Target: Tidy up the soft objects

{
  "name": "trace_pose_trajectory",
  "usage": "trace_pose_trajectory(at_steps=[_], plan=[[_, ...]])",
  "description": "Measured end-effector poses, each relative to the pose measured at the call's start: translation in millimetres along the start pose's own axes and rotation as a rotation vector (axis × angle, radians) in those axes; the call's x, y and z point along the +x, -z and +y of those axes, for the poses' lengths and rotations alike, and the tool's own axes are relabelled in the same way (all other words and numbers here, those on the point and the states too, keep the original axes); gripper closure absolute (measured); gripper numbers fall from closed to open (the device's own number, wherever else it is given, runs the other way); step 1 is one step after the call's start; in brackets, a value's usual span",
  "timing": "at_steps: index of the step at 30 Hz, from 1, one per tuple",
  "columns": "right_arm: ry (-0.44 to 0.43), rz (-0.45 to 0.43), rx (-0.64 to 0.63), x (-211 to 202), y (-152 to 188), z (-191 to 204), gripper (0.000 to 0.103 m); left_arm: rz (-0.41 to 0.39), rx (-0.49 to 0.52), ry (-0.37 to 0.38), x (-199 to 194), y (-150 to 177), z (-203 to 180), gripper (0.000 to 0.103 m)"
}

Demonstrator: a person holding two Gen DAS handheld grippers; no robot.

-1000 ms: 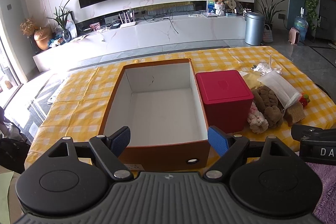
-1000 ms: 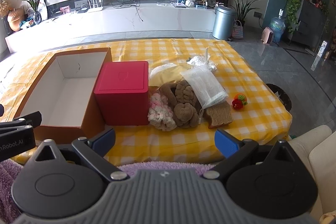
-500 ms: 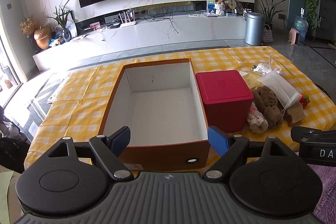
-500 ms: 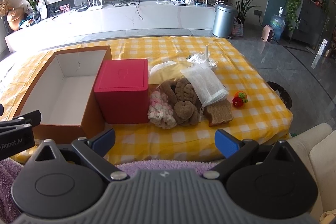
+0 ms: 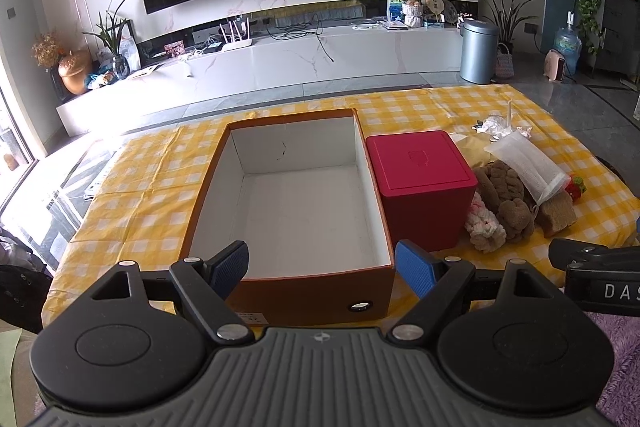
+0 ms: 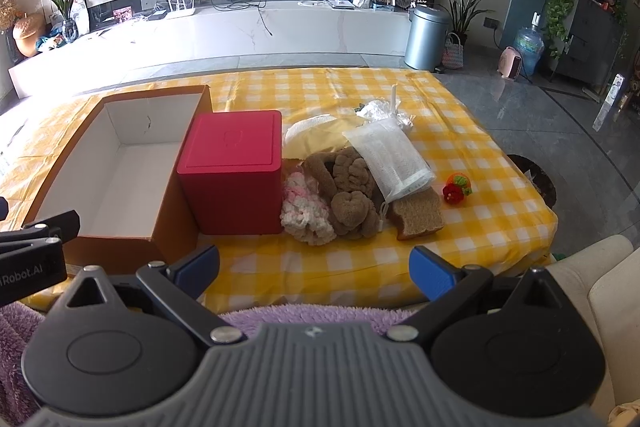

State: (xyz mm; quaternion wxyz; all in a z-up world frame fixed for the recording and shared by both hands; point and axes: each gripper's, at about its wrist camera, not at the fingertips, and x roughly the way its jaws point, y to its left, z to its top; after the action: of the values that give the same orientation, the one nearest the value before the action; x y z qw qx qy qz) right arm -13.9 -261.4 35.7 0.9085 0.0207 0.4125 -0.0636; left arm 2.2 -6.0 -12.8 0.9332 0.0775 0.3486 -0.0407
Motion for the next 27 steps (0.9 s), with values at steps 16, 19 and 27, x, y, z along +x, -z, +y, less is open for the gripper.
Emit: trace_pose_trajectory(at_steps=[16,19,27], plan=[[-0.019,0.085,0.056,54.2,-13.8,-94.4,0.044,0.073,0.097,0.374,52.4,-36.3,-89.5,0.052],[-0.029,0.106,0.065,73.8,-20.4,-109.8,0.045,0.099,0.054,0.396,76.8,-36.0,-104.8,0.052],[-0.195,0.163,0.145,135.4,-39.2,-125.3,0.053,0.157,-0.151,0.402,136.3,-16.2,-116.0,0.052]])
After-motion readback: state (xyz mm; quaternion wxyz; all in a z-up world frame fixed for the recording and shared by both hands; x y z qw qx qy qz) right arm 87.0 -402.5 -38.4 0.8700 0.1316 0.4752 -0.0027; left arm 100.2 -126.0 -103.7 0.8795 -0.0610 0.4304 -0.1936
